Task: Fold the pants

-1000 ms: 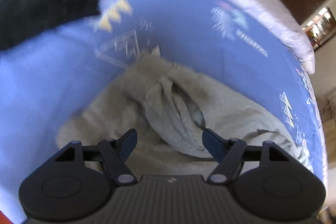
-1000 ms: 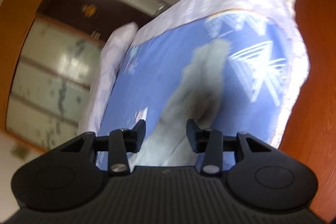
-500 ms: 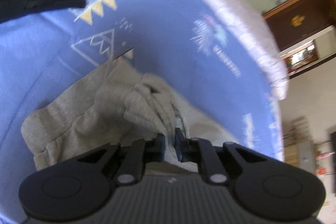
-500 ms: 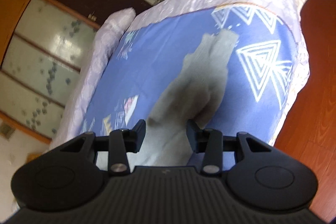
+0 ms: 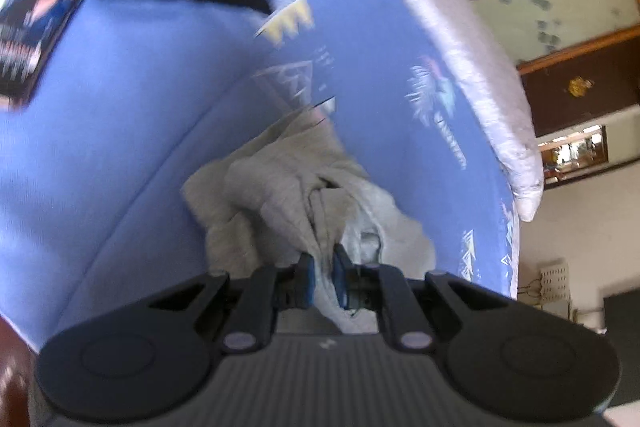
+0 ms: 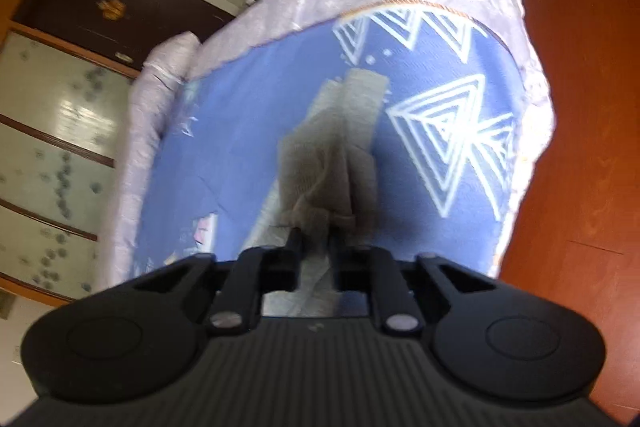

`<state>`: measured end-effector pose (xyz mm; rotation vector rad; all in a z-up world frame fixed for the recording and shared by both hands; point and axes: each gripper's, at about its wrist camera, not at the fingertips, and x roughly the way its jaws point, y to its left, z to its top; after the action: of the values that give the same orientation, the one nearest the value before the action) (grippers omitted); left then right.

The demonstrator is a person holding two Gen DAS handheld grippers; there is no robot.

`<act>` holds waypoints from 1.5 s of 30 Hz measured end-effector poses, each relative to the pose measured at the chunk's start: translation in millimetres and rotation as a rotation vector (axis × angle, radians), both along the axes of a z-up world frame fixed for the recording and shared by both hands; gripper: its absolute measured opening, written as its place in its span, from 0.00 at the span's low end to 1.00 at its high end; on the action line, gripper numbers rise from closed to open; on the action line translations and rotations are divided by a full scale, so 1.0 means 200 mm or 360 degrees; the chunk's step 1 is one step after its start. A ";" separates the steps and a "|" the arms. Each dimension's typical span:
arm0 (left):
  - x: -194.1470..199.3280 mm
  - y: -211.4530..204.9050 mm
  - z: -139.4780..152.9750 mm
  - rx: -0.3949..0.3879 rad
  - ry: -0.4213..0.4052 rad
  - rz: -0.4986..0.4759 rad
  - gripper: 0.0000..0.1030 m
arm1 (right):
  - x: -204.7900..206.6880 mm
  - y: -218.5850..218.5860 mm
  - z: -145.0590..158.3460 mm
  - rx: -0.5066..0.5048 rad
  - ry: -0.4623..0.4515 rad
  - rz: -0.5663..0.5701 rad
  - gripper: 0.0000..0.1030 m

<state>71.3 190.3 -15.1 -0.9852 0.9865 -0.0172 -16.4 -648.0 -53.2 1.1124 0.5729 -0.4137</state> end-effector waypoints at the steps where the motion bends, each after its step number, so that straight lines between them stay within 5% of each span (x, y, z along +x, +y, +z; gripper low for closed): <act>1: 0.01 0.00 0.00 -0.0002 0.0000 0.0003 0.09 | 0.01 0.01 0.04 -0.0021 -0.0015 0.0004 0.10; 9: 0.02 -0.02 0.21 0.0038 -0.0189 -0.0009 0.10 | 0.07 -0.05 0.51 -0.0096 -0.0570 0.0089 0.08; 13: -0.05 -0.02 0.17 0.0108 -0.0160 -0.0032 0.10 | -0.01 -0.10 0.48 -0.0168 -0.0636 0.0161 0.08; 19: -0.12 -0.02 -0.20 0.0080 0.0213 -0.0027 0.11 | -0.20 -0.17 -0.12 0.0158 -0.0181 0.0030 0.09; 22: -0.15 -0.03 -0.29 0.0089 0.0292 -0.0024 0.15 | -0.29 -0.17 -0.26 0.0278 -0.0156 -0.0036 0.09; 27: -0.13 -0.03 -0.29 0.0163 0.0295 -0.0038 0.25 | -0.24 -0.15 -0.17 0.0179 -0.0145 -0.0032 0.16; 30: -0.14 -0.03 -0.26 0.0198 0.0284 -0.0044 0.33 | -0.26 -0.12 -0.03 -0.0121 -0.0007 -0.0213 0.23; 32: -0.17 0.02 -0.23 0.0171 0.0255 -0.0022 0.34 | -0.29 -0.10 0.05 -0.0259 -0.0060 -0.0253 0.23; 35: -0.19 0.08 -0.14 0.0185 0.0183 0.0017 0.35 | -0.23 -0.03 0.20 -0.0442 -0.0117 -0.0083 0.24; 39: -0.20 0.07 -0.01 0.0303 0.0076 0.0023 0.38 | -0.03 0.12 0.29 -0.0721 -0.0009 0.0214 0.34; 41: -0.19 0.03 0.03 0.0299 0.0028 -0.0021 0.38 | 0.07 0.16 0.26 -0.0805 0.0069 0.0261 0.45; 45: -0.15 -0.11 0.06 0.0357 0.0006 -0.0158 0.42 | 0.25 0.13 0.11 -0.0816 0.0307 0.0288 0.43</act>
<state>41.8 168.0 -3.2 -0.7308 1.0166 0.0126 32.7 -621.8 -30.7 0.5284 0.6834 -0.4799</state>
